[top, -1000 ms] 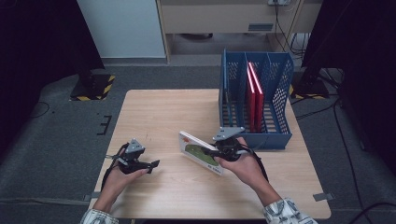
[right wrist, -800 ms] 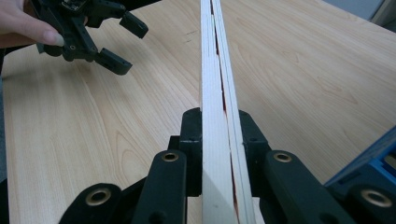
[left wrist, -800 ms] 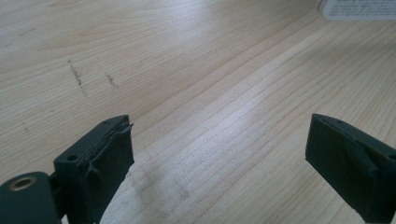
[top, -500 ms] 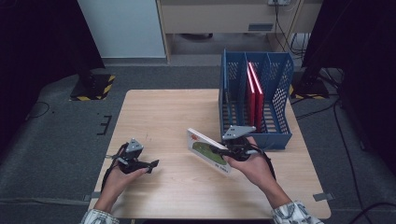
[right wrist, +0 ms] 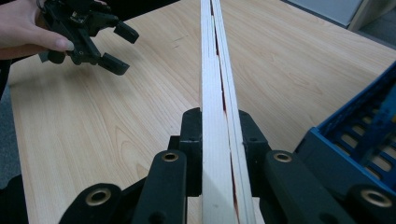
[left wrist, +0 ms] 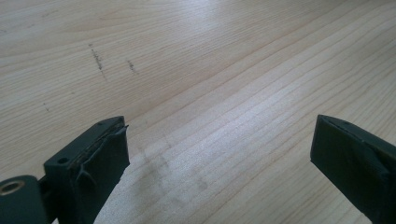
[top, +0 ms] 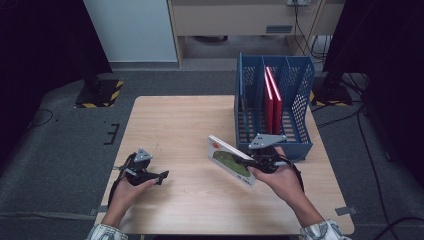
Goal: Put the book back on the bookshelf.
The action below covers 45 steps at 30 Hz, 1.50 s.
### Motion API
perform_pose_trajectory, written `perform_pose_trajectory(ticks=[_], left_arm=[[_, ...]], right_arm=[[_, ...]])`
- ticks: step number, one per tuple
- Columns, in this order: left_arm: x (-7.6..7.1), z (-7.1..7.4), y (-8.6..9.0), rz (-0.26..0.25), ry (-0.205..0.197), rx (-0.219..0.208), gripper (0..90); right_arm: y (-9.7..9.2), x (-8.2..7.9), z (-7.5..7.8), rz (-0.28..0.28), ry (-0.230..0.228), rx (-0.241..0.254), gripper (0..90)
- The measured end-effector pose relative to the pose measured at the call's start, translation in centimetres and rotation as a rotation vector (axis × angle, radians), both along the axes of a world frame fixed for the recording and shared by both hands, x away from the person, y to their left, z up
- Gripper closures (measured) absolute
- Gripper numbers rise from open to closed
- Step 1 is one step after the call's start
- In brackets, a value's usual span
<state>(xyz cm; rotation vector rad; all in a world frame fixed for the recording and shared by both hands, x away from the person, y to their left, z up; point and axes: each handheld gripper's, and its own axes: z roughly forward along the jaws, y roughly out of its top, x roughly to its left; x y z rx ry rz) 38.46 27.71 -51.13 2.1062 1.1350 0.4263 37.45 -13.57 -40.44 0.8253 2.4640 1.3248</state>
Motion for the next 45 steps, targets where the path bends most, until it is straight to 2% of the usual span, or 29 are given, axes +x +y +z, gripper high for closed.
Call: perform_pose_trajectory(ticks=[26,41,45], left_arm=[[0.1,-0.1,0.3,0.026,-0.003,0.019,3.9],[0.1,-0.1,0.5,0.040,-0.009,0.013,4.1],[0.1,-0.1,0.5,0.043,-0.005,0.012,4.1]], right_arm=[[-4.4,-1.5,1.9,-0.064,-0.017,0.023,76.7],[-7.6,-2.3,4.1,-0.118,-0.032,0.059,76.7],[-8.0,-2.3,4.6,-0.138,-0.036,0.049,76.7]])
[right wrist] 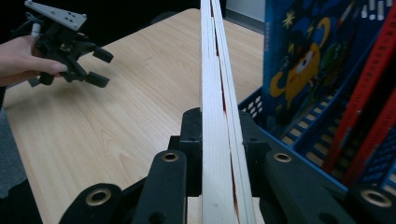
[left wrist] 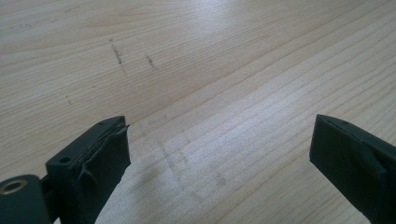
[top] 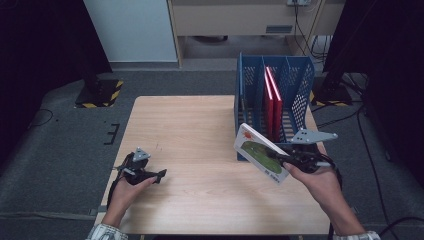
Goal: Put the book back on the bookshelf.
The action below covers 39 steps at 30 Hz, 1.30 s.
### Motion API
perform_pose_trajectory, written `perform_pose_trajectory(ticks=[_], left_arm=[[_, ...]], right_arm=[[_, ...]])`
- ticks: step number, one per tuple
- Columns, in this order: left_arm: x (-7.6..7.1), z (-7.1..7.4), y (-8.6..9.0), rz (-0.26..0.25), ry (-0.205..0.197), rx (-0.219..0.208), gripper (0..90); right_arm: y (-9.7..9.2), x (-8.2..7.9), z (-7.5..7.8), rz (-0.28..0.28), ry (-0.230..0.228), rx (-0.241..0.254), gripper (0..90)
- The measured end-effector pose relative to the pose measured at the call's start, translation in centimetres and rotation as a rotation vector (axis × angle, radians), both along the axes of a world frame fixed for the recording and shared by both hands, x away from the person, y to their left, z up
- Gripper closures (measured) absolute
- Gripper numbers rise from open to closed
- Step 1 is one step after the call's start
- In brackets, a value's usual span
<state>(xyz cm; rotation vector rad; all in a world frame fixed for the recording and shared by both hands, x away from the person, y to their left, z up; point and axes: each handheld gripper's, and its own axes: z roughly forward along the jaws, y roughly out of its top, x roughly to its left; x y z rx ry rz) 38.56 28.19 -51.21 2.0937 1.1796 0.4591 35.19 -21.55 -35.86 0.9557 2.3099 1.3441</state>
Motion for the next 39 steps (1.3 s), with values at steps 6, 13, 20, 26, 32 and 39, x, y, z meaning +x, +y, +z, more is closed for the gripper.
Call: perform_pose_trajectory(ticks=[6,13,20,26,32,39], left_arm=[[0.0,0.0,0.1,0.005,-0.001,0.003,3.8],[0.1,0.0,0.1,0.008,-0.002,0.000,3.8],[0.1,-0.1,0.0,0.008,0.003,0.002,3.8],[0.1,-0.1,0.0,0.005,0.002,0.003,3.9],[0.1,-0.1,0.0,0.008,0.000,0.003,4.0],[0.1,-0.1,0.0,0.013,0.001,0.000,4.1]], right_arm=[[-0.8,0.0,0.7,-0.032,-0.001,-0.009,76.7],[-1.7,0.2,1.1,-0.063,-0.006,-0.009,76.7],[-2.9,0.3,1.5,-0.097,-0.007,-0.009,76.7],[-3.5,0.4,1.5,-0.125,-0.011,-0.002,76.7],[-4.1,0.7,1.6,-0.159,-0.004,-0.015,76.7],[-5.0,0.8,1.7,-0.188,-0.004,-0.019,76.7]])
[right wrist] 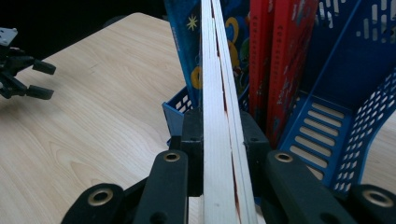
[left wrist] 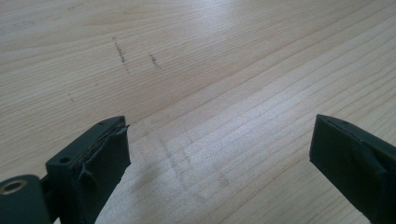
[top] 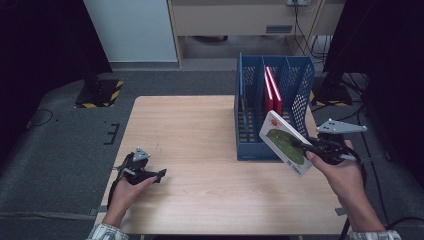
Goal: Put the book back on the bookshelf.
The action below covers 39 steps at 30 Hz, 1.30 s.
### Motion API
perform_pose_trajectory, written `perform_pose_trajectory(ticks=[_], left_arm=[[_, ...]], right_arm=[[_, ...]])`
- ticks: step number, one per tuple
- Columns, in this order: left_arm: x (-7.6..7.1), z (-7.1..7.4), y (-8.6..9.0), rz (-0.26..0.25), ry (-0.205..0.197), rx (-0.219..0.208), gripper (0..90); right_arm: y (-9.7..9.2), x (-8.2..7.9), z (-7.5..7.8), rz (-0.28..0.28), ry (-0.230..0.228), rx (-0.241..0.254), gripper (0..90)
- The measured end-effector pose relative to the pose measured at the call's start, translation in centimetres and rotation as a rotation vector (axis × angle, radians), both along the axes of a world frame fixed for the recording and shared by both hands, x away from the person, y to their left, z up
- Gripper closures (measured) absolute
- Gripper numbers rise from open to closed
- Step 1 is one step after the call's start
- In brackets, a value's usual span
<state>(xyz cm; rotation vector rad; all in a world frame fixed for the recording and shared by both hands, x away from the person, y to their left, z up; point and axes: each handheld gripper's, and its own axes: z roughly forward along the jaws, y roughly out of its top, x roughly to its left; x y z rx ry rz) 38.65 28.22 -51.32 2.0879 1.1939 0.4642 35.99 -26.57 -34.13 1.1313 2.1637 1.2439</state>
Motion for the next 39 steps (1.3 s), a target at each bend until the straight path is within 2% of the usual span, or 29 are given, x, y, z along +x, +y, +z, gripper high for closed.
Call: perform_pose_trajectory(ticks=[14,20,27,39], left_arm=[[0.0,0.0,0.0,0.001,-0.002,0.002,4.1],[0.0,0.2,0.2,0.014,-0.019,0.007,3.6],[0.0,0.2,0.3,0.016,-0.021,0.006,3.5],[0.0,0.2,0.3,0.017,-0.021,0.010,3.7]], right_arm=[[-1.5,0.0,0.0,-0.052,0.020,0.000,76.7],[-2.2,0.1,0.1,-0.075,0.026,-0.005,76.7],[-3.0,0.1,0.2,-0.108,0.035,-0.005,76.7],[-4.0,0.2,0.5,-0.136,0.041,-0.011,76.7]])
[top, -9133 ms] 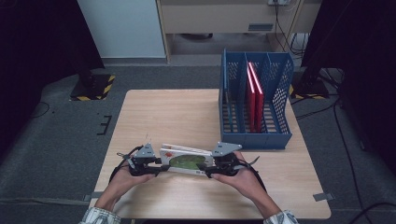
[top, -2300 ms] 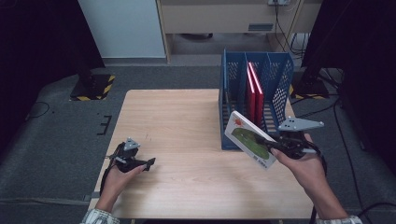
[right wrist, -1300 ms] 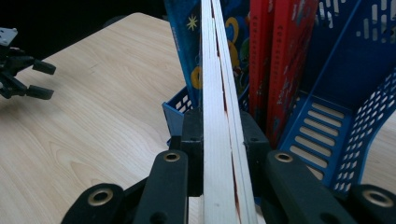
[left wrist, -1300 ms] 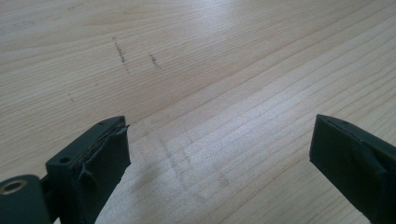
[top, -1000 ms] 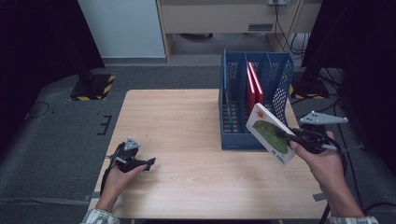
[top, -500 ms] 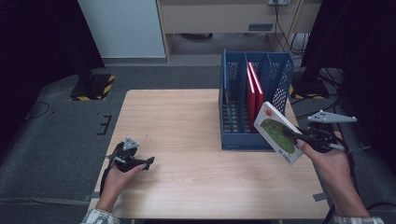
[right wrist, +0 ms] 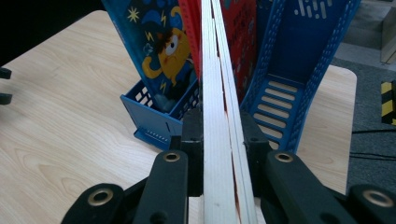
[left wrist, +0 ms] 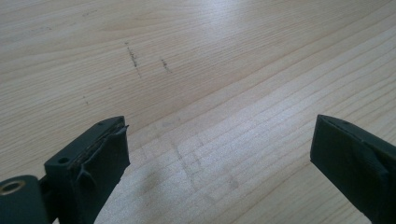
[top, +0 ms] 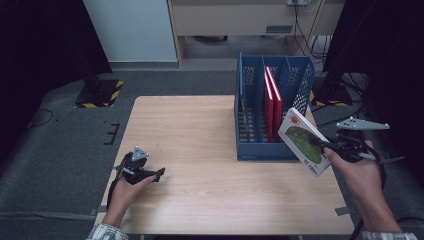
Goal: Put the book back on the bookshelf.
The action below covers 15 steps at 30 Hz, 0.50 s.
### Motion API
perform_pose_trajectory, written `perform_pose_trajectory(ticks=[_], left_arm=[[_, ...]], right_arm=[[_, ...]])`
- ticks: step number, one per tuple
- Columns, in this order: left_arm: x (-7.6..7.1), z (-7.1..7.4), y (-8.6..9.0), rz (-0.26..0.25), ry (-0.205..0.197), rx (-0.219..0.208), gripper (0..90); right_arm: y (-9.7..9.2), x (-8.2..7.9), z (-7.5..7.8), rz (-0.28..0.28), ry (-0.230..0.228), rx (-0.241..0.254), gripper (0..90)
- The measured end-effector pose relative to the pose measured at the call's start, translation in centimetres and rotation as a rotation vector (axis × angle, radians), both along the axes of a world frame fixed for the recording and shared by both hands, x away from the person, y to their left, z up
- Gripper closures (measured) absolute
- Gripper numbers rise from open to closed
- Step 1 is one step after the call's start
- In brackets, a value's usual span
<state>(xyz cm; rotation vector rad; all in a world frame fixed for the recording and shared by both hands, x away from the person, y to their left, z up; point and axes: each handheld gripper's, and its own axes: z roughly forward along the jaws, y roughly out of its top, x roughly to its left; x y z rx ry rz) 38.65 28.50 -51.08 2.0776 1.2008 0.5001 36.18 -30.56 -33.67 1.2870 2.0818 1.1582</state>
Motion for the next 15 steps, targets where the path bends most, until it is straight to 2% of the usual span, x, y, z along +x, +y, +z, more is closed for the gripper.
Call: perform_pose_trajectory(ticks=[9,15], left_arm=[[0.0,0.0,0.0,-0.001,-0.006,-0.002,3.6],[0.0,0.0,0.0,0.002,-0.002,0.001,3.7]], right_arm=[[-0.5,0.5,0.4,-0.027,0.002,-0.002,76.7],[-0.8,1.5,0.5,-0.054,0.007,-0.008,76.7]])
